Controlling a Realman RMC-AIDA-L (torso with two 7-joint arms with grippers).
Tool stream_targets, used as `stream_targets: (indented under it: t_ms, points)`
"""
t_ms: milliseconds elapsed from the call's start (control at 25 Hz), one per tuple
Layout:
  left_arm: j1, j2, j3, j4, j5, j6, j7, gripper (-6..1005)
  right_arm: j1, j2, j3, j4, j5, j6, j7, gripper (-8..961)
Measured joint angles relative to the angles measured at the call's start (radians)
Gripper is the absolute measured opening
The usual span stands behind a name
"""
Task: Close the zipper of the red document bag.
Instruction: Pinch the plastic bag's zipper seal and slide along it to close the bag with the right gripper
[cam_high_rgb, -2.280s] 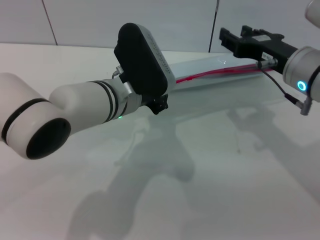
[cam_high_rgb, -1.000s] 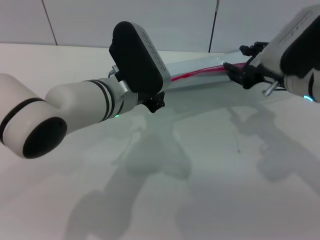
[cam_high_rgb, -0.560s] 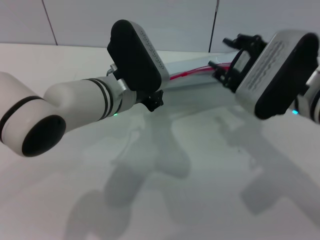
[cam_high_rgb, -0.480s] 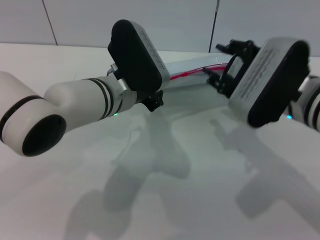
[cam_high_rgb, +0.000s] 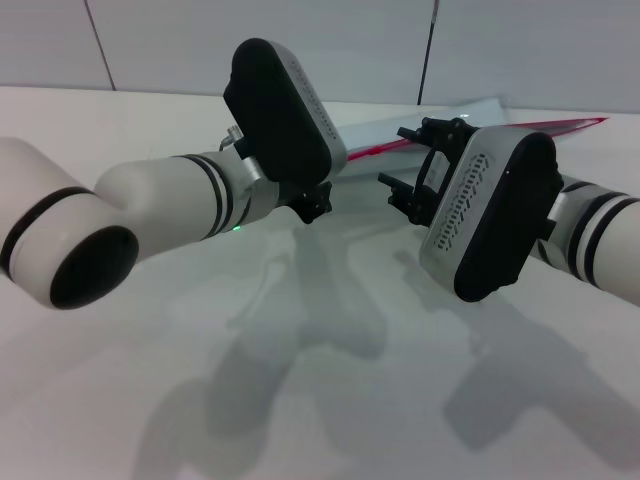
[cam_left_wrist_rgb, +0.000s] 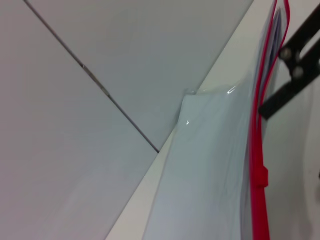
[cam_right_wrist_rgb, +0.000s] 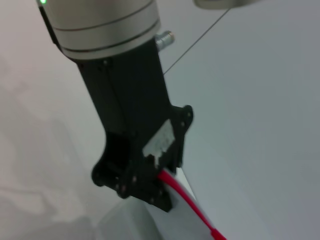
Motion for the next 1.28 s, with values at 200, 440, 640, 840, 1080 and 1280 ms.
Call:
stream_targets:
  t_ms: [200, 440, 640, 840, 1080, 1280]
  points:
    - [-0.004, 0.0, 0.003, -0.005, 0.0, -0.011, 0.0, 105, 0.009, 0.001, -0.016, 0.009, 0.001, 0.031, 0.002, 500]
    - [-0.01, -0.001, 0.004, -0.008, 0.0, -0.011, 0.001, 107, 0.026, 0.001, -0.026, 0.028, 0.004, 0.055, 0.004, 490]
    - [-0.014, -0.002, 0.004, -0.008, 0.0, -0.019, 0.002, 109, 0.038, 0.001, -0.031, 0.047, 0.005, 0.08, 0.008, 482]
    - [-0.016, -0.003, 0.004, -0.008, 0.0, -0.02, 0.002, 112, 0.05, 0.001, -0.033, 0.066, 0.006, 0.088, 0.013, 474]
    - [-0.017, -0.003, 0.004, -0.008, 0.0, -0.021, 0.002, 114, 0.056, 0.002, -0.034, 0.069, 0.006, 0.09, 0.014, 464]
    - [-0.017, -0.003, 0.004, -0.009, 0.0, -0.02, 0.002, 116, 0.077, 0.002, -0.059, 0.104, 0.007, 0.118, 0.033, 455]
